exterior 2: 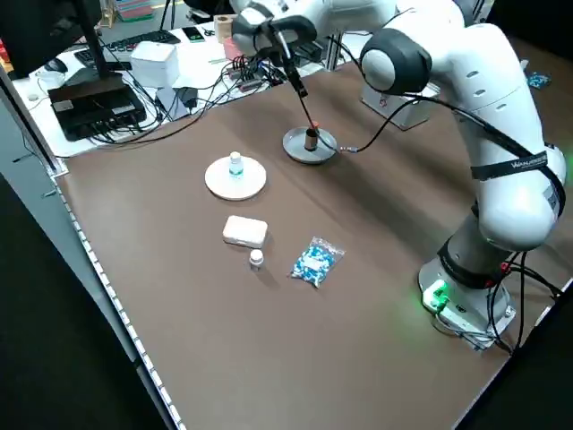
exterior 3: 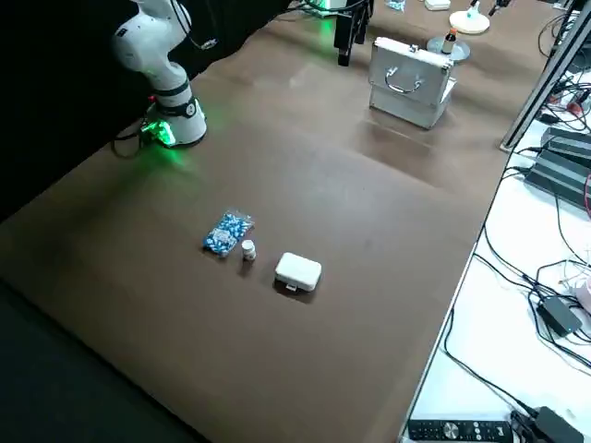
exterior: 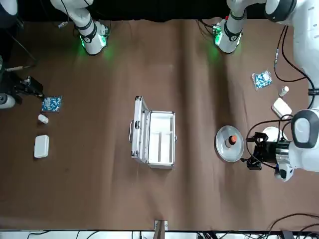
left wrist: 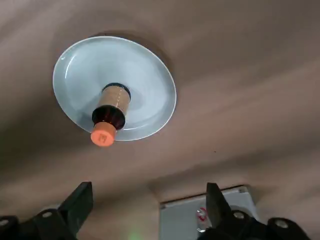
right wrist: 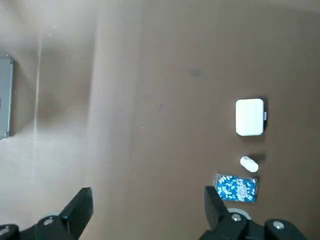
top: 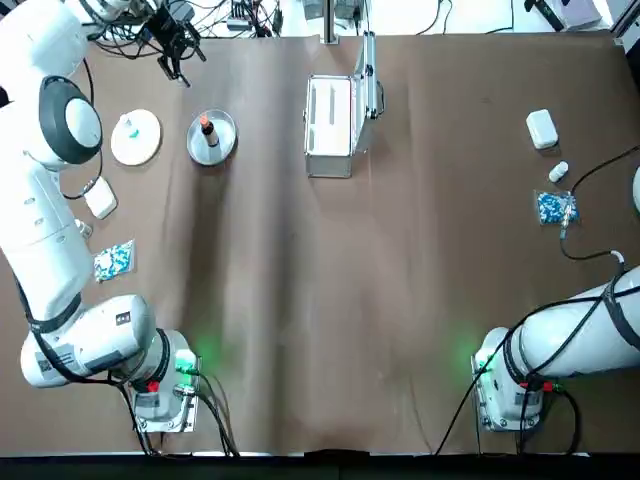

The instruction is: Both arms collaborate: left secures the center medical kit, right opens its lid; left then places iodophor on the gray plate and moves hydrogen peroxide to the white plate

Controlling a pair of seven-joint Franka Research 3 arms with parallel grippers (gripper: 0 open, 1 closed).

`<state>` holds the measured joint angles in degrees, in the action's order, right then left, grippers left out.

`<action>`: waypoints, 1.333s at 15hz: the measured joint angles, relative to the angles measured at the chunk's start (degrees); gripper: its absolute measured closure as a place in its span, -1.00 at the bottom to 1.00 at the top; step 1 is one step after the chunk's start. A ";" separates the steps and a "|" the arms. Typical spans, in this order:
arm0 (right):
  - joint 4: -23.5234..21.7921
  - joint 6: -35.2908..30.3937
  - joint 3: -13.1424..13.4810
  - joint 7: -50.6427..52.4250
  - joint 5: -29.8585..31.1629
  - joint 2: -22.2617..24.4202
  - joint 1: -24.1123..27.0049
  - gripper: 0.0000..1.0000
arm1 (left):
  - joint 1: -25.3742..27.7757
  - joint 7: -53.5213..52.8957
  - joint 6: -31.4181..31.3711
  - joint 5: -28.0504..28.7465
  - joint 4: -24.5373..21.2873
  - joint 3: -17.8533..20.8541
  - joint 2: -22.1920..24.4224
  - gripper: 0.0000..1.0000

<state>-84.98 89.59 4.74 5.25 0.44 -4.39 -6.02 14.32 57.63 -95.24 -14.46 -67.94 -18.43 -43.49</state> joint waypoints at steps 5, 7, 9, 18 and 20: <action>-0.10 0.00 -0.19 0.00 0.00 -0.84 -0.52 -0.97 | -3.31 -2.09 0.00 6.39 0.10 -0.21 2.80 -1.00; -0.10 0.01 -0.19 0.00 0.00 -0.87 -0.54 -0.97 | -3.71 -6.90 0.00 8.61 0.14 -0.22 4.13 -1.00; 0.00 0.38 0.05 -0.01 0.00 -0.86 -0.38 -0.97 | -4.04 -13.35 0.01 10.64 0.17 -0.25 5.68 -1.00; 0.61 0.06 0.52 -0.05 0.00 0.53 2.95 -0.97 | -6.52 -35.70 -1.61 14.48 -0.20 -0.24 10.07 -1.00; 0.60 -0.39 0.52 -0.05 0.00 0.54 3.60 -0.97 | -7.03 -38.50 -2.45 15.39 -1.24 -0.25 11.54 -1.00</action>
<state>-84.38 89.21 5.26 5.21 0.44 -3.84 -2.42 7.30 19.13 -97.69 0.93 -69.18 -18.68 -31.94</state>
